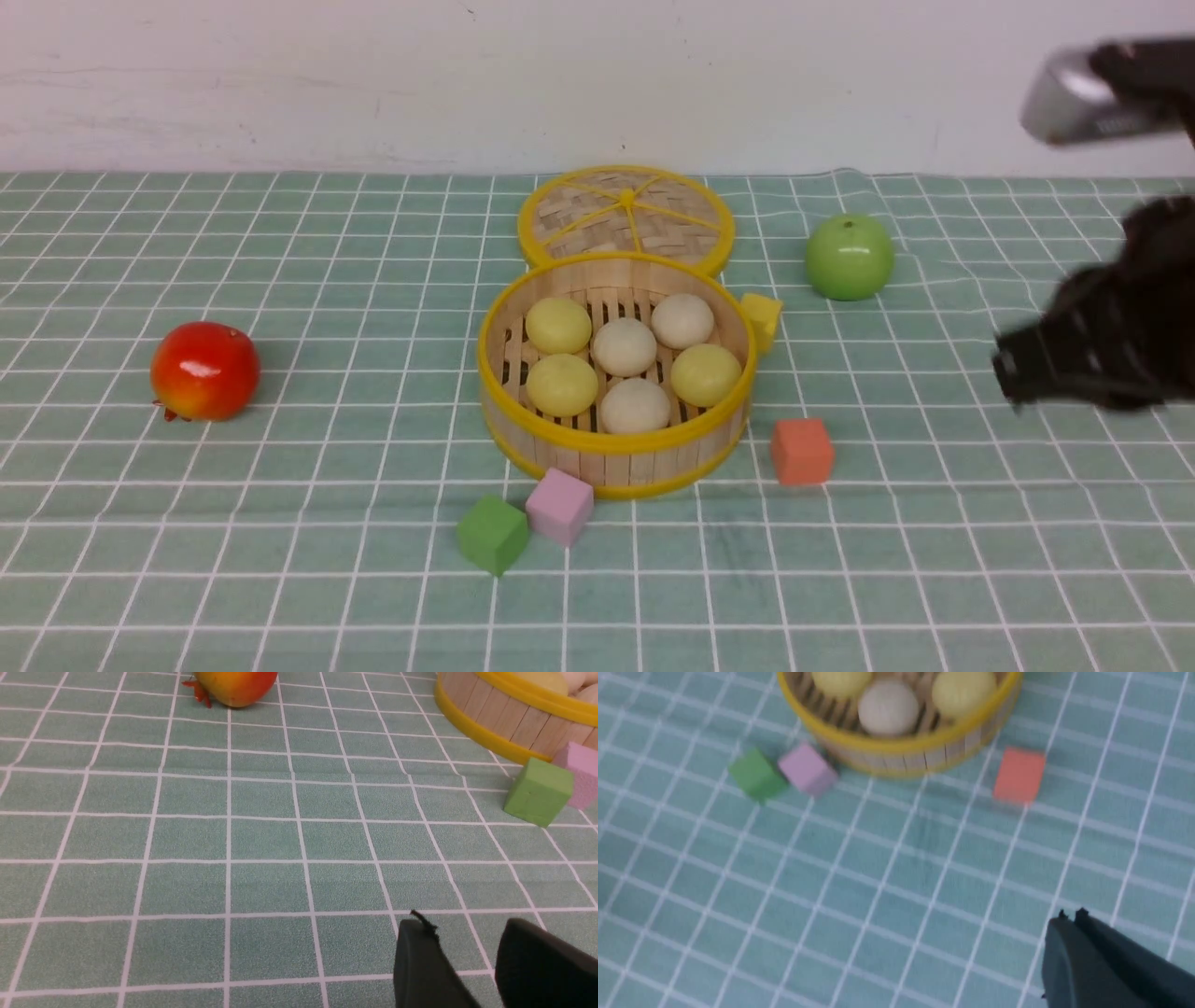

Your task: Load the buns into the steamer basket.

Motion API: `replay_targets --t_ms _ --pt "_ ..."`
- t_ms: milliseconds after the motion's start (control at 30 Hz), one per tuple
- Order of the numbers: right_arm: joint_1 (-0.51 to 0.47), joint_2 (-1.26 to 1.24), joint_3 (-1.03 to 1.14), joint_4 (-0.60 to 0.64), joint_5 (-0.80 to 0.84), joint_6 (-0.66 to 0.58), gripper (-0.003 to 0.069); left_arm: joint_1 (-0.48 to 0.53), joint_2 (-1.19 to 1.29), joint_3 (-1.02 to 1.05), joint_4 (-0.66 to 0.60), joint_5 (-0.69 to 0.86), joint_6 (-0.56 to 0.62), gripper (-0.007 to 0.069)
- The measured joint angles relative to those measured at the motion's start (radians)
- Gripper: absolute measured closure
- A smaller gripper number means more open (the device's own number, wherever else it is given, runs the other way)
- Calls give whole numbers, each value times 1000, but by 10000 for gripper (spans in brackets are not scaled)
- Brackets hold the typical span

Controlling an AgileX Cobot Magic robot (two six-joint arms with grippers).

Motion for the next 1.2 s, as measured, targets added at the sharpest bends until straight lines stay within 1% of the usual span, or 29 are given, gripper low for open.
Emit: replay_targets --t_ms 133,200,300,367,433,500,600,633,700,733,767,833,900,1033,1067,1100,1133,1167,1200 --pt "0 -13 21 -9 86 0 676 0 0 0 0 0 0 386" --pt "0 -13 22 -21 155 0 675 0 0 0 0 0 0 386" --pt "0 -13 22 -48 192 0 673 0 0 0 0 0 0 386" --pt "0 -13 22 -78 187 0 671 0 0 0 0 0 0 386" --pt "-18 -25 34 -147 125 0 669 0 0 0 0 0 0 386" --pt "-51 -57 63 -157 49 0 669 0 0 0 0 0 0 386" --pt "-129 -160 180 -154 -117 0 669 0 0 0 0 0 0 386" --pt "-142 -169 201 -154 -130 0 669 0 0 0 0 0 0 386" --pt "-224 -313 353 -143 -298 0 666 0 0 0 0 0 0 386" --pt "-230 -313 382 -142 -310 0 666 0 0 0 0 0 0 386" --pt "-270 -407 482 -129 -390 0 664 0 0 0 0 0 0 386" --pt "-304 -494 581 -115 -466 -5 662 0 0 0 0 0 0 386" --pt "-363 -664 752 -108 -560 -53 659 0 0 0 0 0 0 386" --pt "-443 -894 953 -109 -608 -149 659 0 0 0 0 0 0 386" --pt "-449 -905 962 -109 -609 -152 659 0 0 0 0 0 0 386" --pt "-462 -985 1036 -109 -611 -165 657 0 0 0 0 0 0 386" --pt "-462 -995 1036 -109 -613 -165 657 0 0 0 0 0 0 386" --pt "-467 -1074 1090 -109 -622 -167 656 0 0 0 0 0 0 386" --pt "-467 -1099 1108 -109 -628 -168 656 0 0 0 0 0 0 386"
